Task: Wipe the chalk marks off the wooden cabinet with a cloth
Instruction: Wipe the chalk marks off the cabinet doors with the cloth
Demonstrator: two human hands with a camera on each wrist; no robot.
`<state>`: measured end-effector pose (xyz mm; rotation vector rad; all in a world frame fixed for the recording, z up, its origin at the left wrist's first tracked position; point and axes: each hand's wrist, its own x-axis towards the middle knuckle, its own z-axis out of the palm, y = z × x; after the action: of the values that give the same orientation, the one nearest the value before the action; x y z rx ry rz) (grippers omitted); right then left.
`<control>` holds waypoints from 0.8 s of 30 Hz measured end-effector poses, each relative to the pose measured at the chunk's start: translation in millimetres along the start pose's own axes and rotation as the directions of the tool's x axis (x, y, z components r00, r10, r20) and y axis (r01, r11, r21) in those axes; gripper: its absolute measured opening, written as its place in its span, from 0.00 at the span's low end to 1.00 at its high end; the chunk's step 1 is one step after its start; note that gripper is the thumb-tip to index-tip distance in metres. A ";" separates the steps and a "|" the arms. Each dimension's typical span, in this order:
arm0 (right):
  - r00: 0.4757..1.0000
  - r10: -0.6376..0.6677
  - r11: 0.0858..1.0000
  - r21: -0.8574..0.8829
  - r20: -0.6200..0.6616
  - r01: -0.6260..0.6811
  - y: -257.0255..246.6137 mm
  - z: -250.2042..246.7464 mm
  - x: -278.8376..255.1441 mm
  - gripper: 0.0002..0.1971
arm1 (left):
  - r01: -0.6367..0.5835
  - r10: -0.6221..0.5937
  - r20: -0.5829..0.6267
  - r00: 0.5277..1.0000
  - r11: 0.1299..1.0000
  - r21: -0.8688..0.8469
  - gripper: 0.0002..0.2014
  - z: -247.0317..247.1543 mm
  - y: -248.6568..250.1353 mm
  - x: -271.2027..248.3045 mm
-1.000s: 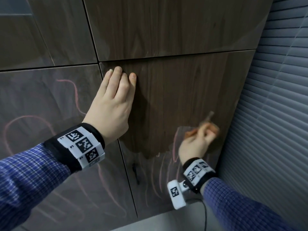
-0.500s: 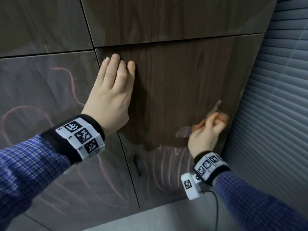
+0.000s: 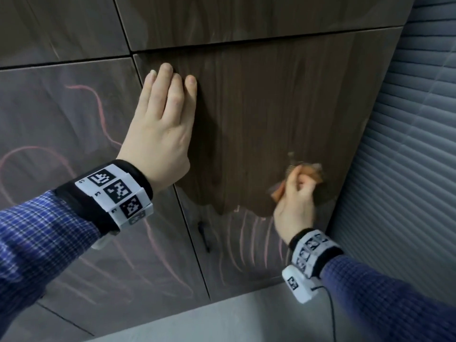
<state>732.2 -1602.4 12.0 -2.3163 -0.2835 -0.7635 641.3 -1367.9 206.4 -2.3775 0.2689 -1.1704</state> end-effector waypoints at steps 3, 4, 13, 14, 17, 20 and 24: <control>0.953 -0.120 0.985 -0.090 0.277 0.150 2.2 25.5 -48.9 0.41 | 0.000 0.000 -0.009 1.000 1.000 0.007 0.37 1.4 1.3 0.2; 0.936 -0.068 0.987 -0.112 0.346 0.113 11.4 27.8 -64.3 0.42 | -0.004 0.005 -0.018 1.000 1.000 0.003 0.37 1.8 0.2 -0.7; 0.974 0.206 0.974 0.075 0.093 -0.214 -12.6 16.1 -17.6 0.47 | 0.112 -0.115 -0.043 0.992 0.992 -0.057 0.38 -1.7 30.2 6.9; 0.973 0.213 0.972 0.079 0.090 -0.220 -11.7 18.3 -18.2 0.47 | 0.081 -0.086 -0.040 0.996 0.992 -0.101 0.39 -3.6 44.6 9.7; 0.974 0.223 0.972 0.071 0.035 -0.225 0.8 26.8 -25.1 0.47 | -0.092 0.100 0.030 0.995 0.977 -0.194 0.43 2.2 95.5 10.7; 0.951 0.307 0.949 0.085 -0.044 -0.303 22.7 41.7 -28.2 0.47 | -0.136 0.161 0.153 0.975 0.977 -0.164 0.44 23.7 124.5 5.3; 0.847 0.530 0.845 0.090 -0.024 -0.527 67.2 66.9 -40.5 0.47 | -0.164 0.175 0.160 0.972 0.983 -0.080 0.40 42.6 126.8 1.2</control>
<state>755.8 -1608.3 -88.2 -2.1408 0.3390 -0.5105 679.6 -1464.5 122.2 -2.4375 0.4516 -0.8925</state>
